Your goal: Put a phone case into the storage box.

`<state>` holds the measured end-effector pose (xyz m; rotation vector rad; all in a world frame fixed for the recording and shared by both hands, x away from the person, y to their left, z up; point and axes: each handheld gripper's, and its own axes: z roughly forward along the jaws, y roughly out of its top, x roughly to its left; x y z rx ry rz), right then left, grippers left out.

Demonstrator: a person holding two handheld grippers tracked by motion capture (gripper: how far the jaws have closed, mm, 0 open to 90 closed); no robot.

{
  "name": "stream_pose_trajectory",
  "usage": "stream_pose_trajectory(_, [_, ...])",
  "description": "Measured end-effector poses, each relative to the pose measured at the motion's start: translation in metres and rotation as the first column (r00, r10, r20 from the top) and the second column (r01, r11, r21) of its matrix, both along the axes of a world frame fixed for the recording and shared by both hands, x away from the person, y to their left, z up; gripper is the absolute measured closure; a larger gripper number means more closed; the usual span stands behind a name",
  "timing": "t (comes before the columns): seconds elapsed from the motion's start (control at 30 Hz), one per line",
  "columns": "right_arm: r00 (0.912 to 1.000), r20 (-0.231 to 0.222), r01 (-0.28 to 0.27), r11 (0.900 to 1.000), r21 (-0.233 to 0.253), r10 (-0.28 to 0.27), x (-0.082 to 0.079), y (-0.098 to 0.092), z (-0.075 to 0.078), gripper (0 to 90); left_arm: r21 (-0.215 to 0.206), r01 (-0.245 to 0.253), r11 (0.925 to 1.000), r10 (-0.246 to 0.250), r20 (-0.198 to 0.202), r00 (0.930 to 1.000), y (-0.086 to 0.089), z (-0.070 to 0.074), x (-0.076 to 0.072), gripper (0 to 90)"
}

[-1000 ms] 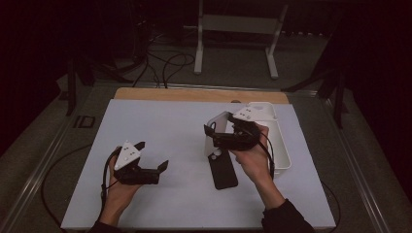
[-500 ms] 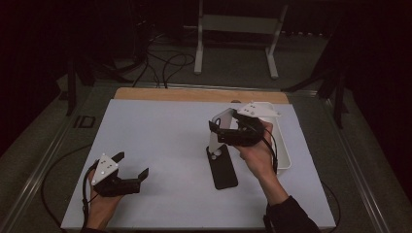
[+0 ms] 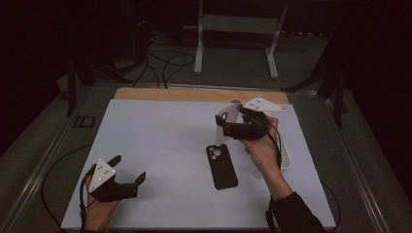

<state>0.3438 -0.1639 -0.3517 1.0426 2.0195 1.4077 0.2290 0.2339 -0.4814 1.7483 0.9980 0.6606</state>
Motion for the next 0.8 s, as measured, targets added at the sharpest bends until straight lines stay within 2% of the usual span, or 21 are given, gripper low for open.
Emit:
stream_pose_trajectory(0.4, [0.9976,-0.005,0.07,0.998,-0.001,-0.07,0.017,-0.014,0.007,16.7,0.011,-0.01,0.9999,0.01,0.005,0.9999,-0.001,-0.001,-0.001,0.0])
stream_pose_trajectory(0.8, [0.9947,-0.017,0.101,0.995,0.006,-0.101,0.031,-0.024,0.01,16.8,0.023,-0.009,0.9997,0.009,0.003,1.0,-0.003,-0.002,-0.001,0.0])
